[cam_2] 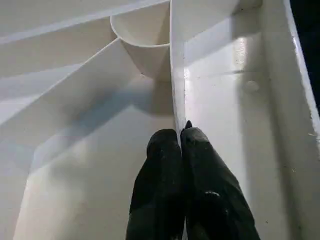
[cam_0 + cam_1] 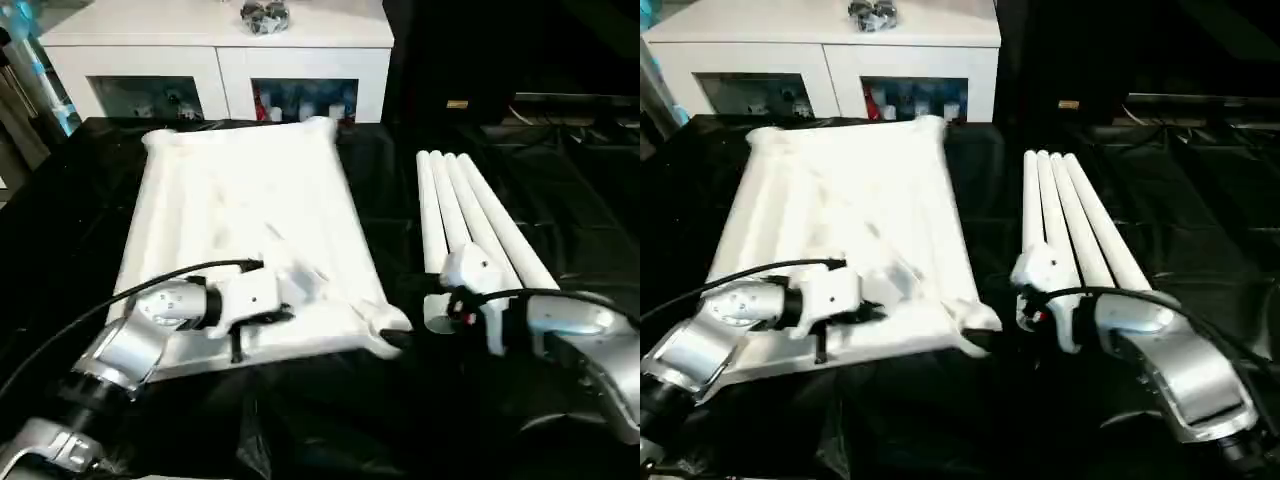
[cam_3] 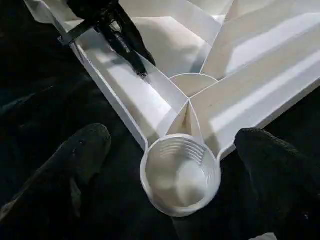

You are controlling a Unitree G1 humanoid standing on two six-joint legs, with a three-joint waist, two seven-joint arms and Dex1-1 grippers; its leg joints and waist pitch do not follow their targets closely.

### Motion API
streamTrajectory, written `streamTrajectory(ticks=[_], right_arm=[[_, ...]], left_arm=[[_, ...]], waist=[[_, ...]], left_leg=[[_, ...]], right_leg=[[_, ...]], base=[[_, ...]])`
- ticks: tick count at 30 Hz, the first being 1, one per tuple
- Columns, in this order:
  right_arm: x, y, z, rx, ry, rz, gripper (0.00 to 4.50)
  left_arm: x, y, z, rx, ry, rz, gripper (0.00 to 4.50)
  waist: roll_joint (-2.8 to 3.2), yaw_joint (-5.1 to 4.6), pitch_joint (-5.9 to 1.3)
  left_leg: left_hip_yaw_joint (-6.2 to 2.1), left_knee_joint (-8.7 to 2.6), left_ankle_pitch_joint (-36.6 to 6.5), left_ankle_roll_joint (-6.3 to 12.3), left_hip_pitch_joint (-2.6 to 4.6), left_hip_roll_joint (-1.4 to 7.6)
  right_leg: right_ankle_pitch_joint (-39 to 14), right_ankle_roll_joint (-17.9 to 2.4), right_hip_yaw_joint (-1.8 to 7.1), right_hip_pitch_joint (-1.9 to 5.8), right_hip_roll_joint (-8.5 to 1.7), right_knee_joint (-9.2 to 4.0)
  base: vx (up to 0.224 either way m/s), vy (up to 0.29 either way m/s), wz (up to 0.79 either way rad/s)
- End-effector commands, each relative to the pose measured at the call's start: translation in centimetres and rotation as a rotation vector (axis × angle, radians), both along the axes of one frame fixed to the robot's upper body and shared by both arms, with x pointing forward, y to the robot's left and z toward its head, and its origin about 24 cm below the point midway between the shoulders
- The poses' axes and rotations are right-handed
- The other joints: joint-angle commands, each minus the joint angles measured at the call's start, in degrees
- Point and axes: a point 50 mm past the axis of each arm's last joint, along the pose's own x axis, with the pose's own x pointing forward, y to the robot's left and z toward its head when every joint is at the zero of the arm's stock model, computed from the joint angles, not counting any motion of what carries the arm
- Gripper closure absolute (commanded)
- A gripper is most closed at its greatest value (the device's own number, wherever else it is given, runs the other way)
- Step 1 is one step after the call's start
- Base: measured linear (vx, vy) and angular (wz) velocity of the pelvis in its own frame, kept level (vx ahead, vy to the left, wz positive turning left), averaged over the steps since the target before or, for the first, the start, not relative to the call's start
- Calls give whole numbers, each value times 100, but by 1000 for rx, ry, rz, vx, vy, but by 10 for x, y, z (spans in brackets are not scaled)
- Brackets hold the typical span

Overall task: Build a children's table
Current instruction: Move table base

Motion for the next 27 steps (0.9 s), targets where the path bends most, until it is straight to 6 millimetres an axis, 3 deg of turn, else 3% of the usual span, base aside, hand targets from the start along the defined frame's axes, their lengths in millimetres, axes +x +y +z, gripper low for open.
streamTrajectory(ticks=[1,6,12,17,18,20,21,27], right_arm=[[2,1,2,-6,-19,1,0],[4,3,2,-7,-25,5,0],[5,0,1,-14,-33,-6,0],[4,2,-1,-5,-32,-23,0],[4,2,-2,-3,-32,-25,0],[3,4,-3,5,-32,-30,0],[3,4,-4,6,-32,-31,0],[0,6,-4,16,-35,-38,0]], left_arm=[[9,11,22,-8,-130,102,444],[8,11,21,-13,-123,136,444],[-4,-8,25,-47,-114,20,444],[-11,-25,32,13,-136,-109,444],[-10,-27,33,17,-137,-115,444],[-8,-25,31,56,-132,-119,444],[-7,-22,29,73,-130,-114,444],[1,3,28,156,-137,-37,444]], waist=[[-50,47,-373],[-67,42,-372],[-62,35,-384],[11,81,-386],[15,98,-376],[81,118,-377],[57,115,-372],[120,156,-369]], left_leg=[[-152,-405,-101,627,117,380],[-150,-395,-29,701,109,367],[-153,-379,100,756,99,368],[-162,-373,82,750,116,378],[-152,-381,-37,685,127,376],[-165,-386,-166,572,135,376],[-156,-393,-225,541,142,378],[-174,-398,-479,302,127,344]], right_leg=[[990,-1652,260,276,-505,-270],[1018,-1662,253,280,-500,-266],[1202,-1678,250,288,-493,-244],[1197,-1677,247,274,-495,-247],[1100,-1674,248,262,-485,-267],[1023,-1674,247,260,-485,-262],[995,-1666,248,255,-477,-283],[926,-1613,254,278,-475,-263]], base=[[0,0,0],[0,0,0],[0,0,0],[0,0,0],[0,0,0],[0,0,0],[0,0,0],[0,0,0]])
